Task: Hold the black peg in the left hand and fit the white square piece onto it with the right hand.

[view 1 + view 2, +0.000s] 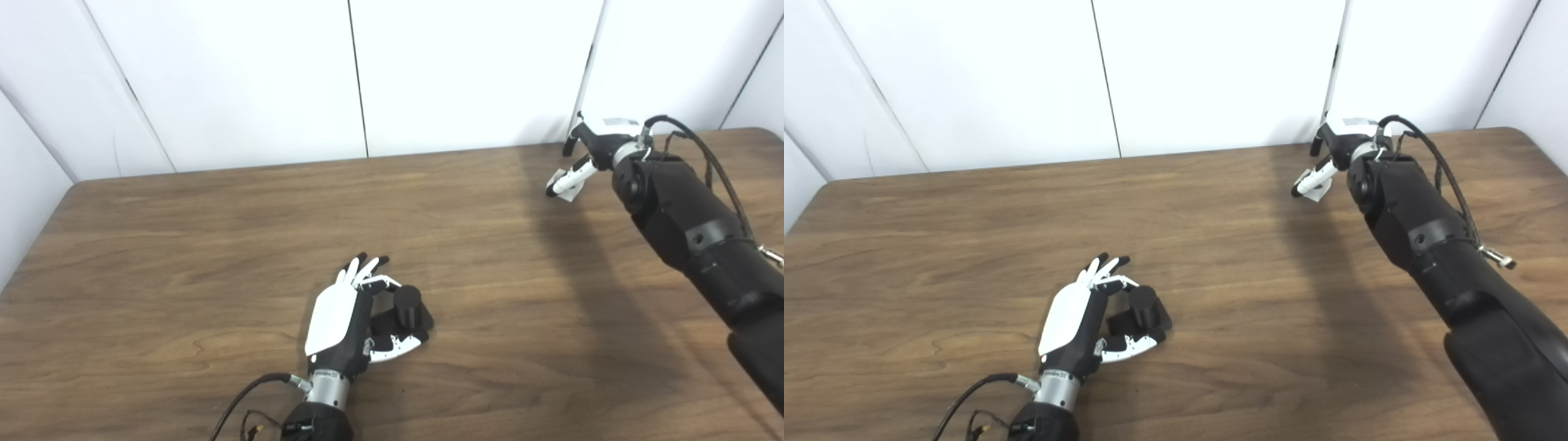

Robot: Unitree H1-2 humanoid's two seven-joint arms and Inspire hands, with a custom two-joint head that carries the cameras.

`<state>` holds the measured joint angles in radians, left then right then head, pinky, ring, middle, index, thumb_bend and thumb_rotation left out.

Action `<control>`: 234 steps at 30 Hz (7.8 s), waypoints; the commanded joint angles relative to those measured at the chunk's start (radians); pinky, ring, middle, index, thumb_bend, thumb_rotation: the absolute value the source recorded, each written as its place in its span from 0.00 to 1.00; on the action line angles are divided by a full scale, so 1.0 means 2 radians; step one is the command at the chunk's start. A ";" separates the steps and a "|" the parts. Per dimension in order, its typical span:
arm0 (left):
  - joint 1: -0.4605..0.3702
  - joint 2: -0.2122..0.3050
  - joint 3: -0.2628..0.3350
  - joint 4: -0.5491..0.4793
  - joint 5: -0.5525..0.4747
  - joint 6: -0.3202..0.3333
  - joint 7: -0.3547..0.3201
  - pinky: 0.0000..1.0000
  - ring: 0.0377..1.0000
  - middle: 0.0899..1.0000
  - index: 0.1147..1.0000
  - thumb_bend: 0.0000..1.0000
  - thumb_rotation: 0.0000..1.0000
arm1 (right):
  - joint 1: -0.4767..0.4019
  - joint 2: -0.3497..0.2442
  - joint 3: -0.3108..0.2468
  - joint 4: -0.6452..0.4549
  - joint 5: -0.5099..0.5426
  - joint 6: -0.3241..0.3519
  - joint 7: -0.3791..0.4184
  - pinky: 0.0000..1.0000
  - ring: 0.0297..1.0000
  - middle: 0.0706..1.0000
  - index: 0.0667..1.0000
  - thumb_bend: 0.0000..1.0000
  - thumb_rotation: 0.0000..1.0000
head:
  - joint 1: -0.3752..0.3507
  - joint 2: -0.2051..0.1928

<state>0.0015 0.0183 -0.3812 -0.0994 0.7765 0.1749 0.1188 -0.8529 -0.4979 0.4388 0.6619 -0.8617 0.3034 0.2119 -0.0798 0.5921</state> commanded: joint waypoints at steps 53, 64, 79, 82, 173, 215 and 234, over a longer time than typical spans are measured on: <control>0.012 -0.007 0.006 0.018 0.008 0.024 -0.009 1.00 1.00 0.91 0.43 0.52 0.07 | -0.070 0.020 0.026 0.106 0.021 0.007 0.000 1.00 1.00 1.00 0.62 0.86 0.46 | 0.005 -0.002; 0.011 -0.010 0.006 0.021 0.012 0.023 -0.004 1.00 1.00 0.91 0.43 0.52 0.07 | -0.095 0.028 0.031 0.146 0.038 0.002 0.009 1.00 1.00 1.00 0.63 0.78 0.50 | 0.008 -0.001; 0.010 -0.013 0.007 0.022 0.010 0.024 -0.003 1.00 1.00 0.91 0.43 0.52 0.07 | -0.106 0.034 0.038 0.168 0.048 -0.003 0.004 1.00 1.00 1.00 0.64 0.80 0.45 | 0.009 0.000; 0.010 -0.013 0.008 0.021 0.010 0.024 -0.003 1.00 1.00 0.91 0.43 0.52 0.07 | -0.104 0.034 0.039 0.167 0.047 -0.003 0.000 1.00 1.00 1.00 0.60 0.80 0.41 | 0.008 0.001; 0.014 -0.007 0.005 0.007 0.016 0.035 -0.010 1.00 1.00 0.91 0.43 0.52 0.07 | 0.079 -0.002 0.002 -0.399 -0.021 0.022 0.144 1.00 1.00 0.93 0.45 0.52 0.15 | 0.017 0.010; 0.011 -0.013 0.004 0.011 0.014 0.034 -0.005 1.00 1.00 0.91 0.42 0.52 0.07 | 0.073 0.110 -0.012 -0.602 -0.057 0.020 0.427 0.97 1.00 0.89 0.45 0.52 0.14 | 0.021 0.020; 0.013 -0.016 0.002 0.005 0.017 0.037 -0.004 1.00 1.00 0.91 0.42 0.52 0.07 | 0.094 0.134 -0.006 -0.567 -0.058 0.000 0.380 1.00 1.00 0.90 0.45 0.52 0.14 | 0.027 0.025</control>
<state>0.0106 -0.0179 -0.3698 -0.1022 0.7823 0.2037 0.1358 -0.6363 -0.2339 0.4332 -0.4744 -0.9703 0.3307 1.0129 -0.0246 0.6412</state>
